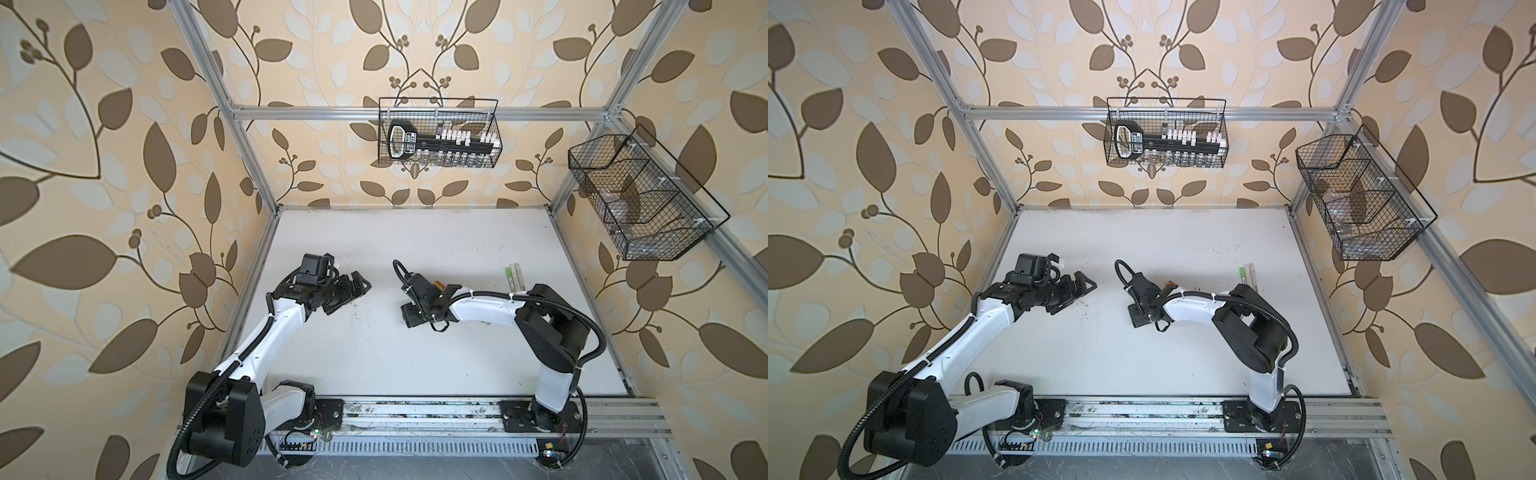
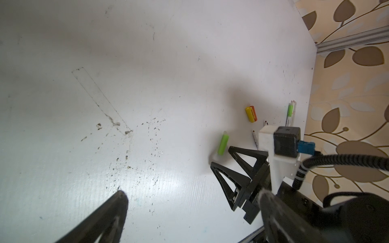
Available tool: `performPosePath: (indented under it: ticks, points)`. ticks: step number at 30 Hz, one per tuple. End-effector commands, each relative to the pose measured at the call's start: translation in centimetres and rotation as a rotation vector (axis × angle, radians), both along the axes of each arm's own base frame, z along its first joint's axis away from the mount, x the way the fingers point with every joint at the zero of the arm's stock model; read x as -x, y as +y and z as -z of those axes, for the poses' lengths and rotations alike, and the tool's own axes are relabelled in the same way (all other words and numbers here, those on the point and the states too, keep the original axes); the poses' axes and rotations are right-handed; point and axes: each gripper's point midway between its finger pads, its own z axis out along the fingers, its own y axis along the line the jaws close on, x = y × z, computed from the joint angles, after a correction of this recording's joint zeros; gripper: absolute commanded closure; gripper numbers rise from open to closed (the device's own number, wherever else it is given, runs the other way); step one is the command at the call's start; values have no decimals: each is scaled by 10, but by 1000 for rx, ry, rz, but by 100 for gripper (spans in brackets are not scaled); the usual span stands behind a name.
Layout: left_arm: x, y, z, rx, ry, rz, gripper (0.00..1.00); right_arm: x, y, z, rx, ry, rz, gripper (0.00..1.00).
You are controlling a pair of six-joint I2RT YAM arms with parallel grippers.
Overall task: Insert the pens into the pen caps
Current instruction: 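Lower the right gripper onto the lone green cap and close on it, then carry the green cap to the left gripper and close the left gripper on it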
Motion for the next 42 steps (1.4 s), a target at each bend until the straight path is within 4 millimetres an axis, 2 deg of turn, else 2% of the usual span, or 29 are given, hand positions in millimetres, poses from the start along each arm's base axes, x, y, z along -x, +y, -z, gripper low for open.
performPosePath:
  ticks: [1,4,7,13,24,30,33,42]
  points:
    - [1,2,-13,8,-40,-8,1,-1,-9,18,58,33,30,42]
    - [2,3,-13,7,-42,-12,1,0,-12,22,75,42,30,55]
    - [2,3,-14,8,-43,-10,1,4,-14,23,79,49,25,63]
    - [1,1,-14,20,-46,-7,1,10,-20,29,97,65,20,73]
    - [5,-11,2,108,-18,10,1,18,-12,24,78,44,-23,85]
    - [1,-21,4,178,-21,32,1,14,2,7,-14,-35,-68,86]
    - [0,-24,2,198,-31,40,1,12,12,-11,-98,-86,-97,86]
    - [0,-38,-2,267,-46,84,6,24,42,-68,-292,-221,-238,87]
